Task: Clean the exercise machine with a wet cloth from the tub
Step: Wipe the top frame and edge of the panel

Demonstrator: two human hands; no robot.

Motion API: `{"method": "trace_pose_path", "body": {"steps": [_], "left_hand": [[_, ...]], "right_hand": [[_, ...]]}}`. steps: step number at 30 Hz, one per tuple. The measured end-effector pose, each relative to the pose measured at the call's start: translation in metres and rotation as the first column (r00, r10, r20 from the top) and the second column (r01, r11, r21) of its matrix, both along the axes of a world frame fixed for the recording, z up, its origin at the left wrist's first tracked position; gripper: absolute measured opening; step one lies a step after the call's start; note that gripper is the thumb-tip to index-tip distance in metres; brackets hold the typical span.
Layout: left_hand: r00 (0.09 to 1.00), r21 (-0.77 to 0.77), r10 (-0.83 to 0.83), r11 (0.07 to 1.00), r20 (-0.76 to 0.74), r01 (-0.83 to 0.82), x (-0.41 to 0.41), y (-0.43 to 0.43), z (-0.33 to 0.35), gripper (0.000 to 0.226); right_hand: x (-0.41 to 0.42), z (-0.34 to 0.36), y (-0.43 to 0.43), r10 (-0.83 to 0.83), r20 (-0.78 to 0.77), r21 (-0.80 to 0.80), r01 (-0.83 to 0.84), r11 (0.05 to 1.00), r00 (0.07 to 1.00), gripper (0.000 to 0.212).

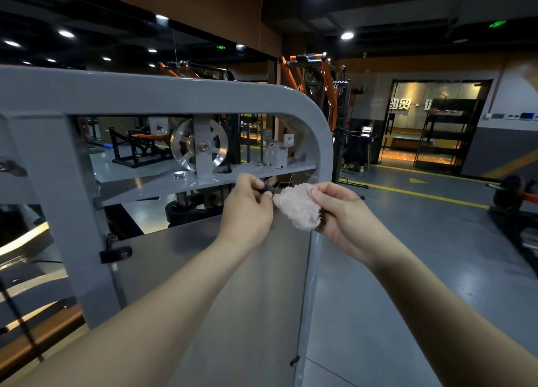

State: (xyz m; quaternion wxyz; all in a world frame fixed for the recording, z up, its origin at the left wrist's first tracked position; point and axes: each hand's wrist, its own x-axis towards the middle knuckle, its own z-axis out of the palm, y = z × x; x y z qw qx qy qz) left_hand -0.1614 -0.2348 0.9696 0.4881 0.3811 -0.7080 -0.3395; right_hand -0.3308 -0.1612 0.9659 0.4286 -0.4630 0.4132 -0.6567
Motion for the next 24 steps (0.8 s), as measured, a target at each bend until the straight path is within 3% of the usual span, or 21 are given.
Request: {"method": "trace_pose_path", "body": {"steps": [2,4,6,9,13,16,18,20,22,24], "left_hand": [[0.988,0.043,-0.141,0.989,-0.056,0.143,-0.001,0.001,0.001,0.017],[0.929,0.179,-0.343,0.914,-0.141,0.365,-0.001,0.006,0.002,0.035],[0.903,0.175,-0.419,0.886,-0.098,0.43,0.0,0.007,0.0,0.044],[0.947,0.051,-0.322,0.946,0.014,0.321,-0.003,-0.001,-0.003,0.028],[0.994,-0.028,-0.053,0.998,0.096,0.056,0.0,-0.011,0.003,0.03],[0.996,-0.17,-0.006,0.985,0.093,0.022,0.0,-0.009,0.009,0.02],[0.987,-0.109,-0.109,0.986,0.119,0.122,-0.002,-0.006,0.014,0.036],[0.968,-0.002,-0.217,0.976,0.122,0.219,-0.007,-0.005,0.016,0.03],[0.964,0.078,-0.264,0.962,0.021,0.262,-0.013,-0.008,0.014,0.017],[0.951,0.18,-0.274,0.938,-0.141,0.297,-0.017,-0.011,0.013,0.019]], "right_hand": [[0.005,0.003,-0.004,-0.016,0.001,-0.018,0.016,1.0,1.0,0.01],[0.009,0.004,-0.008,-0.066,-0.033,-0.038,0.065,0.997,0.997,0.011],[0.011,0.003,-0.012,-0.16,-0.108,-0.066,0.153,0.986,0.981,0.012],[0.012,0.002,-0.019,-0.231,-0.142,-0.095,0.219,0.971,0.963,0.014],[0.01,0.008,-0.023,-0.227,0.013,-0.052,0.228,0.972,0.974,0.01],[0.006,0.014,-0.025,-0.195,0.094,-0.026,0.198,0.98,0.976,0.015],[0.004,0.016,-0.025,-0.186,0.127,-0.022,0.191,0.981,0.974,0.016],[0.005,0.018,-0.025,-0.17,0.155,-0.035,0.177,0.984,0.973,0.013],[0.007,0.02,-0.024,-0.173,0.14,-0.064,0.183,0.981,0.975,0.005],[0.007,0.018,-0.023,-0.257,0.015,-0.095,0.257,0.962,0.966,0.004]]}}
